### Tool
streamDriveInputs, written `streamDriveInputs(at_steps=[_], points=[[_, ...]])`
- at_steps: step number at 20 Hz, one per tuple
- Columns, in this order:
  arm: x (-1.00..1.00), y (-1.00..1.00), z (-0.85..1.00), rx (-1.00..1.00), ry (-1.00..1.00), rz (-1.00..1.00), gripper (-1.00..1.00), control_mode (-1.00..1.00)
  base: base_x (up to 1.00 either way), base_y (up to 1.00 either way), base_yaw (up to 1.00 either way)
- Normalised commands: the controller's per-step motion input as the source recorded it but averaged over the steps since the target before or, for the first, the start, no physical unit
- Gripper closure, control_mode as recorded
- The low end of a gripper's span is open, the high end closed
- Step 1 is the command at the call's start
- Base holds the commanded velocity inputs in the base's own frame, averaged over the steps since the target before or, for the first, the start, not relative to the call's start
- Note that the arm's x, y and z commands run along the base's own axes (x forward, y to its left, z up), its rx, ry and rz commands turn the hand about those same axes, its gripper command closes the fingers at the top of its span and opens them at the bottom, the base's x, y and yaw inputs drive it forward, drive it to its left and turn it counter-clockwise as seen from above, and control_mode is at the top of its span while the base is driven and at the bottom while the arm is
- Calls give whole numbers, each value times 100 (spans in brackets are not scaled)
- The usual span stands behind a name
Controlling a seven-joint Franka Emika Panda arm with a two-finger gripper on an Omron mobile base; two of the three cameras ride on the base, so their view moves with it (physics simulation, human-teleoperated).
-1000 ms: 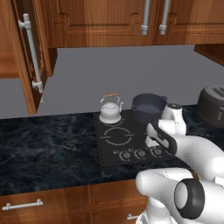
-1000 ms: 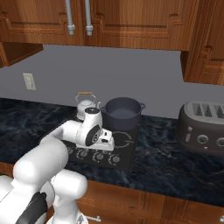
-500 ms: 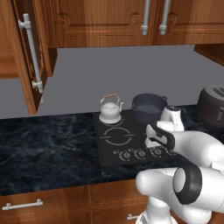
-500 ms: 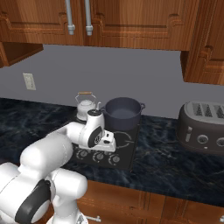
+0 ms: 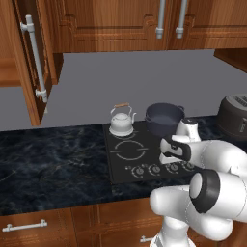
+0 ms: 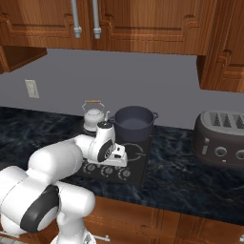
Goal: Pick the kettle from the cabinet and place it on a stove burner. Then pick the pot from the counter and place it on another stove burner. Finally, turn both burners on.
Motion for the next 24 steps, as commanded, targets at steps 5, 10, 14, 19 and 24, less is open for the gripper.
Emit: streamDriveInputs(at_steps=[5,10,14,19,24], points=[[1,0,-5,0,0,0,-100,-100,0,0,0],[0,0,-2,0,0,0,-100,-100,0,0,0],[0,0,-6,0,0,0,-100,-100,0,0,0],[-1,0,-8,0,0,0,-100,-100,0,0,0],[0,0,-9,0,0,0,-100,-100,0,0,0]])
